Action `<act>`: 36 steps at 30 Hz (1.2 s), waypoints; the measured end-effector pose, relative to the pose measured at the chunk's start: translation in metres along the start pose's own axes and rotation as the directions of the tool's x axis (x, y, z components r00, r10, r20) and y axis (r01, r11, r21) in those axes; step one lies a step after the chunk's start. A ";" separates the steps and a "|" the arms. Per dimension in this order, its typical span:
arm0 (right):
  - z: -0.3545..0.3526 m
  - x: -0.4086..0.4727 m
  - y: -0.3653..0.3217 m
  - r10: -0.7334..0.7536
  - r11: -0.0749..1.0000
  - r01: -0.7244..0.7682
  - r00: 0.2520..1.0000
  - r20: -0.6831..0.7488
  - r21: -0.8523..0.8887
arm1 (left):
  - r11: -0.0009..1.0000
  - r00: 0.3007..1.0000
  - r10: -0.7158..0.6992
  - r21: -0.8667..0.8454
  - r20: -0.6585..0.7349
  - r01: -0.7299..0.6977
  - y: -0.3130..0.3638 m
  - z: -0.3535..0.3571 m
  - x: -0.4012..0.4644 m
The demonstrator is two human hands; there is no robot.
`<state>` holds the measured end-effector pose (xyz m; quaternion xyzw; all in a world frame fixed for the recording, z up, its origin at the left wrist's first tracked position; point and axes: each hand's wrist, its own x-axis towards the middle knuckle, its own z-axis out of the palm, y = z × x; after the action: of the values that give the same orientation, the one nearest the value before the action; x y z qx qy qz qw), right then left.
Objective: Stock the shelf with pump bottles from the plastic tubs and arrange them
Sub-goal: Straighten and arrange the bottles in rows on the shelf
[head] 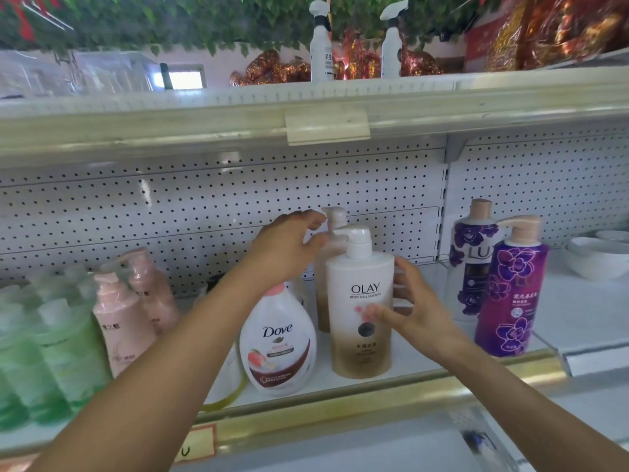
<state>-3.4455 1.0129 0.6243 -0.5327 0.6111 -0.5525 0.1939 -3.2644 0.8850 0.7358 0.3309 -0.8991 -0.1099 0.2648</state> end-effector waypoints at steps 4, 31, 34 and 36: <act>-0.004 0.003 -0.005 0.003 0.995 -0.001 1.000 0.026 -0.098 | 0.997 0.999 0.025 0.074 0.030 -0.027 0.008 0.014 -0.038; -0.002 -0.010 0.001 0.006 0.975 0.005 0.999 0.047 -0.222 | 0.991 0.984 -0.040 0.120 -0.174 0.061 0.018 0.042 -0.047; -0.016 -0.030 0.006 -0.078 0.926 0.041 0.993 -0.085 -0.374 | 0.997 0.958 -0.026 0.060 -0.286 0.044 0.029 0.062 -0.068; -0.036 -0.042 0.011 -0.169 0.912 0.082 0.968 -0.187 -0.402 | 1.000 0.886 0.011 0.001 -0.463 -0.012 0.047 0.079 -0.086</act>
<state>-3.4651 1.0646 0.6111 -0.5354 0.6908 -0.4855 -0.0206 -3.2779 0.9787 0.6523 0.3420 -0.8119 -0.0274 0.4723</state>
